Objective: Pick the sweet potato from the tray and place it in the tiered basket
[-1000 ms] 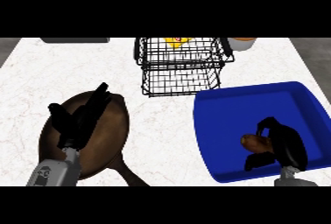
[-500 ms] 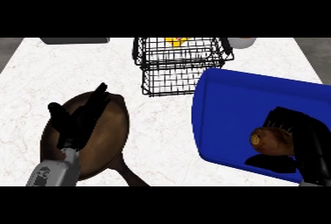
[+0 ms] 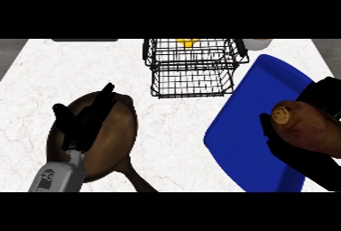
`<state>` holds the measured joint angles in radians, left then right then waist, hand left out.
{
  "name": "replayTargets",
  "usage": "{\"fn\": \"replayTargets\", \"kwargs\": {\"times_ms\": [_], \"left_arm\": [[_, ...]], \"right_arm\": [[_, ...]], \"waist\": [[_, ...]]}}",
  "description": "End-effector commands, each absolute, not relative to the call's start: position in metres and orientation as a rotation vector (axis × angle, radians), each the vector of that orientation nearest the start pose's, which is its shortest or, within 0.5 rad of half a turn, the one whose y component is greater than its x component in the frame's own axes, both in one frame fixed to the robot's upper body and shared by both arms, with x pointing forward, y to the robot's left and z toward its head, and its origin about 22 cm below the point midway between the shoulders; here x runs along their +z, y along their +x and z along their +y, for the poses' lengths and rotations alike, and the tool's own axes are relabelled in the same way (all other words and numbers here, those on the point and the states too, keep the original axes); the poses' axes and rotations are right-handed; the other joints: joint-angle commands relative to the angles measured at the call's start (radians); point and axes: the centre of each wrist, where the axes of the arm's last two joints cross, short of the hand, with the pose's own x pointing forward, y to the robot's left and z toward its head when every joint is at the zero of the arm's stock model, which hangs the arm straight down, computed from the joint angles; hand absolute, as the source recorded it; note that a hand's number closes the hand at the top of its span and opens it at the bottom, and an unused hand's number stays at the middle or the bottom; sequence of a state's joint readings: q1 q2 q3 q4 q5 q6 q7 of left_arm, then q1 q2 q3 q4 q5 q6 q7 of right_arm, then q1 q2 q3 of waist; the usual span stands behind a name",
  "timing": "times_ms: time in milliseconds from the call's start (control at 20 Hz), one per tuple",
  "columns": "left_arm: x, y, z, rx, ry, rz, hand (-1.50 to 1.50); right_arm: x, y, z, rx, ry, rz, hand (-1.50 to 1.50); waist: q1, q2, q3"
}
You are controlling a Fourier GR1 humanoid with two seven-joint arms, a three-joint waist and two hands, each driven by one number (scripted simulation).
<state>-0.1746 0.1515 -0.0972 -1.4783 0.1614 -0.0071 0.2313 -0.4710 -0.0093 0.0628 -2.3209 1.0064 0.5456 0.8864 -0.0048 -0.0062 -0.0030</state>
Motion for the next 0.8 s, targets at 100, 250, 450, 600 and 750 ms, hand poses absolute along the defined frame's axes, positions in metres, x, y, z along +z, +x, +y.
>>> {"fn": "replayTargets", "kwargs": {"times_ms": [100, 250, 450, 600, 750], "left_arm": [[0.049, 0.299, 0.232, -0.146, -0.107, -1.394, 0.00], [0.035, 0.286, 0.220, -0.157, -0.113, -1.385, 0.00], [0.022, 0.280, 0.248, -0.157, -0.124, -1.401, 0.00], [0.024, 0.288, 0.220, -0.159, -0.108, -1.403, 0.00], [0.021, 0.282, 0.210, -0.172, -0.121, -1.397, 0.00]], "right_arm": [[0.307, 0.222, -0.141, 0.496, -1.110, -1.508, 1.50], [0.329, 0.249, -0.122, 0.536, -1.120, -1.484, 1.50], [0.334, 0.283, -0.125, 0.491, -1.059, -1.473, 1.50], [0.339, 0.311, -0.118, 0.438, -1.026, -1.483, 1.50], [0.339, 0.344, -0.122, 0.438, -1.048, -1.454, 1.50]], "waist": [[0.013, 0.003, 0.001], [0.025, 0.003, 0.000], [0.021, 0.008, 0.001], [0.020, 0.011, 0.002], [0.026, 0.013, 0.002]]}}
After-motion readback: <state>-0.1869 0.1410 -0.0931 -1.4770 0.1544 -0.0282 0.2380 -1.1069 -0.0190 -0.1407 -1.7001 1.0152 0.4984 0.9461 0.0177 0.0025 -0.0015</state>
